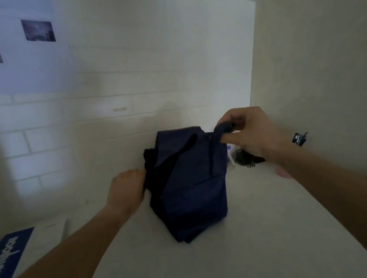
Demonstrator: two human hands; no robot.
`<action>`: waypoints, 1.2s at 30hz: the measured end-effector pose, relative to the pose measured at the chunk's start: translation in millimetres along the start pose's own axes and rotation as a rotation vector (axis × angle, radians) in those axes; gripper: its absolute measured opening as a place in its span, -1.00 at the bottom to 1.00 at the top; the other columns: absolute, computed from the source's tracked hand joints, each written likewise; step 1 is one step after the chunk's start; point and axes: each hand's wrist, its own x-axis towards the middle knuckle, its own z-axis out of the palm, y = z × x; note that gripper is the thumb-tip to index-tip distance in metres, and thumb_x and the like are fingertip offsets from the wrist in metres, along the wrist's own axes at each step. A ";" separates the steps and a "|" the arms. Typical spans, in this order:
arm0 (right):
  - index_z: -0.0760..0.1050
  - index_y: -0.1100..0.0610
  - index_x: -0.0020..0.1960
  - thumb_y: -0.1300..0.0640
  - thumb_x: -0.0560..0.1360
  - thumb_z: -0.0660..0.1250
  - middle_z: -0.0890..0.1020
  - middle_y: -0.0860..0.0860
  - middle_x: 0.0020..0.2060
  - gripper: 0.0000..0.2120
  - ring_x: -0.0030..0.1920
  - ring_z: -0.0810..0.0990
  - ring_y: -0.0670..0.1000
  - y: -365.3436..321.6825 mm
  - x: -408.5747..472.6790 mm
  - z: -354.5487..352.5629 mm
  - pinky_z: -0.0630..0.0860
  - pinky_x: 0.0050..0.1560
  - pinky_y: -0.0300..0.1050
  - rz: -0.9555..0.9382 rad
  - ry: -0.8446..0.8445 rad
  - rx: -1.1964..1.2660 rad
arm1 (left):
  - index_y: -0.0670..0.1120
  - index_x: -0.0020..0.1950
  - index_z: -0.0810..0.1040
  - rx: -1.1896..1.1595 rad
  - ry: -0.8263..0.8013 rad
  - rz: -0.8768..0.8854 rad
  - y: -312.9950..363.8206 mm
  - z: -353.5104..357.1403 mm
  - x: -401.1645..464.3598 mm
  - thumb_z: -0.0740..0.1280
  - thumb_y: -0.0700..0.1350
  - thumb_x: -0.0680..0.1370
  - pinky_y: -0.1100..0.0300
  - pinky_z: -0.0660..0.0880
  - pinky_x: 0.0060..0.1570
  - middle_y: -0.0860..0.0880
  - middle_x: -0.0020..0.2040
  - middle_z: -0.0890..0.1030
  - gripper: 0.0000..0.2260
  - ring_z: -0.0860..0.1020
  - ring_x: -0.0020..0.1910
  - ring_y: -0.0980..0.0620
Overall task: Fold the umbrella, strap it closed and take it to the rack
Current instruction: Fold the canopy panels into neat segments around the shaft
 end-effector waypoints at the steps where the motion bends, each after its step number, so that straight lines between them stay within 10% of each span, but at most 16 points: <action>1: 0.66 0.20 -0.15 0.34 0.35 0.56 0.74 0.06 -0.22 -0.87 -0.23 0.70 -0.04 -5.1 -7.5 -2.9 0.60 -0.17 -0.27 -0.011 -0.002 0.042 | -0.15 -0.27 0.58 -0.007 0.029 -0.034 -3.8 -5.8 3.8 0.64 -0.33 0.17 0.21 0.35 -0.59 -0.12 -0.44 0.57 -0.71 0.55 -0.54 -0.13; 13: 0.75 0.01 -0.13 0.27 0.41 0.53 0.75 -0.12 -0.17 -0.84 -0.11 0.70 -0.15 24.7 -166.5 75.8 0.63 -0.04 -0.19 0.171 -0.221 0.059 | -0.21 -0.02 0.55 -0.039 -0.105 -0.120 7.6 16.7 -39.6 0.46 -0.48 0.29 0.10 0.33 -0.43 -0.23 -0.15 0.59 -0.67 0.61 -0.25 -0.26; 18: 0.74 0.02 -0.02 0.32 0.48 0.45 0.74 -0.16 -0.04 -0.77 0.03 0.68 -0.16 34.4 -208.0 95.0 0.61 0.11 -0.13 0.198 -0.286 0.086 | -0.22 0.38 0.50 -0.302 -0.278 -0.220 8.3 24.9 -62.5 0.44 -0.28 0.49 -0.06 0.53 0.06 -0.33 0.20 0.54 -0.54 0.57 0.14 -0.32; 21: 0.72 0.00 0.08 0.24 0.56 0.38 0.73 -0.21 0.02 -0.78 0.09 0.67 -0.19 34.4 -221.8 89.4 0.57 0.15 -0.25 0.279 -0.300 0.177 | -0.19 0.38 0.51 -0.462 0.014 -0.194 30.1 -6.0 -85.9 0.44 -0.28 0.48 -0.06 0.56 0.08 -0.26 0.24 0.54 -0.54 0.54 0.17 -0.25; 23: 0.71 0.03 0.10 0.22 0.58 0.35 0.74 -0.18 0.02 -0.79 0.10 0.67 -0.17 31.4 -229.6 88.3 0.55 0.17 -0.26 0.345 -0.271 0.254 | -0.08 0.28 0.57 -0.605 0.122 -0.032 55.0 -35.4 -110.3 0.40 -0.28 0.50 0.05 0.55 0.12 -0.08 0.19 0.57 -0.65 0.55 0.16 -0.05; 29: 0.70 0.25 0.03 0.24 0.61 0.28 0.75 0.13 -0.03 -0.79 0.09 0.69 0.13 15.0 -240.5 93.3 0.60 0.21 0.04 0.620 -0.017 0.580 | 0.18 0.41 0.44 -0.656 -0.302 0.341 109.2 -67.6 -171.6 0.45 0.25 0.47 0.30 0.43 0.23 0.25 0.32 0.52 -0.46 0.50 0.26 0.27; 36: 0.68 0.11 -0.06 0.13 0.56 0.37 0.68 0.16 -0.15 -0.88 -0.14 0.60 0.08 -5.6 -261.4 65.6 0.52 -0.06 0.01 0.625 0.298 0.494 | 0.12 0.08 0.67 -0.597 -0.045 0.084 115.7 -48.1 -185.6 0.51 -0.17 0.41 0.18 0.57 -0.02 0.14 0.00 0.72 -0.70 0.65 -0.03 0.11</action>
